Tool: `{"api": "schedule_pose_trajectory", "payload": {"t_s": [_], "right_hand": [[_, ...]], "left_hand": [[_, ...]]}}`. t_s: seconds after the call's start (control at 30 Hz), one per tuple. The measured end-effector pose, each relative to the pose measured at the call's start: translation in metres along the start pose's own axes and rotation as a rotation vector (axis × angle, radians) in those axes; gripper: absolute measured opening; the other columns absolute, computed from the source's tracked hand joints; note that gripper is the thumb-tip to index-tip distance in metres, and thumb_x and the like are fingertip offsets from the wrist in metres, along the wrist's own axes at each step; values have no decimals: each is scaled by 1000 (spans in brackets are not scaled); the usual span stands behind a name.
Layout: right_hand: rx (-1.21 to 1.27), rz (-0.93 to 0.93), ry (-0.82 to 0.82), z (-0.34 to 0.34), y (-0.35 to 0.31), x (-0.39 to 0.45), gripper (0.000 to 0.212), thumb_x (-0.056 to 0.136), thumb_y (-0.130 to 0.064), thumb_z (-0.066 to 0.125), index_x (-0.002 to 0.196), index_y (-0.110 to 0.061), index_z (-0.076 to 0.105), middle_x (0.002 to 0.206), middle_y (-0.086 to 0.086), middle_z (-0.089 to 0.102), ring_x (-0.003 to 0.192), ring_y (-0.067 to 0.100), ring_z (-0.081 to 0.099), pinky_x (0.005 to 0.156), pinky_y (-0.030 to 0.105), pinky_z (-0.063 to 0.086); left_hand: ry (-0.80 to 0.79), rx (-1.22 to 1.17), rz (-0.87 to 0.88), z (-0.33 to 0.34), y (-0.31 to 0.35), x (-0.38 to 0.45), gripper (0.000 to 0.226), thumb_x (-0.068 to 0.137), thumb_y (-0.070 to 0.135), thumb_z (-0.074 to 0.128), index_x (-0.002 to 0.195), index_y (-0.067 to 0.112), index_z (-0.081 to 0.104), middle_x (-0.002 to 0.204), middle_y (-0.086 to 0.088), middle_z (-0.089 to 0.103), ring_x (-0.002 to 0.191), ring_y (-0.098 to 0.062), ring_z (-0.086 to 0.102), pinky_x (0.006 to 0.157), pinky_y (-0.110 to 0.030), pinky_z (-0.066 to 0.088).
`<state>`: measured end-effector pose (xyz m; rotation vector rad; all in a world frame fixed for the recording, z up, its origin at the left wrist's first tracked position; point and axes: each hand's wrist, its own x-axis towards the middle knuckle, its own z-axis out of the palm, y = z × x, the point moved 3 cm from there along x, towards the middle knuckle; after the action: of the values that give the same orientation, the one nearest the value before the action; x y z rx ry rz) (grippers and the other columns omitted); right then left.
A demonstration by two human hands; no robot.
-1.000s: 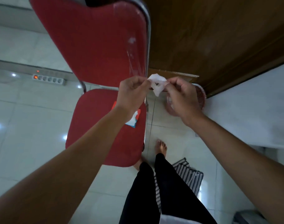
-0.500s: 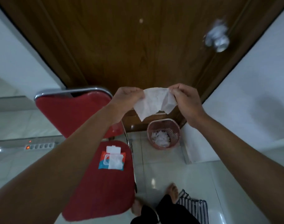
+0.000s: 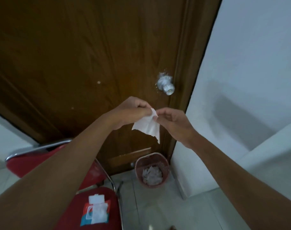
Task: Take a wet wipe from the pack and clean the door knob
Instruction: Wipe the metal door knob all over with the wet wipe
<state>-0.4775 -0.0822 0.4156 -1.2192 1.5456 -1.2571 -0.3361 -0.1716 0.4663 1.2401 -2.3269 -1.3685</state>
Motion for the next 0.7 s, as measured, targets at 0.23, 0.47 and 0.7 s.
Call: {"api": "schedule_pose_trajectory", "payload": {"t_s": [0.23, 0.47, 0.7], "right_hand": [[-68, -52, 306, -68, -1, 15, 13, 91, -16, 72, 81, -17, 64, 79, 7, 66, 70, 12, 62, 64, 25, 51], [-102, -133, 764, -97, 2, 58, 6, 92, -17, 68, 89, -16, 64, 75, -7, 62, 70, 8, 61, 56, 7, 46], [-133, -115, 764, -82, 28, 116, 13, 97, -15, 62, 106, -15, 71, 96, -2, 72, 91, 13, 68, 72, 17, 56]], "left_hand": [[90, -102, 16, 15, 34, 49, 10, 97, 21, 65, 100, 22, 75, 106, 2, 71, 103, -13, 67, 92, -30, 57], [274, -134, -87, 21, 21, 109, 9, 96, 31, 67, 100, 29, 74, 110, 8, 69, 107, -12, 64, 100, -36, 54], [422, -323, -161, 32, -1, 161, 23, 96, 36, 67, 114, 24, 75, 97, 11, 71, 96, -12, 68, 91, -33, 59]]}}
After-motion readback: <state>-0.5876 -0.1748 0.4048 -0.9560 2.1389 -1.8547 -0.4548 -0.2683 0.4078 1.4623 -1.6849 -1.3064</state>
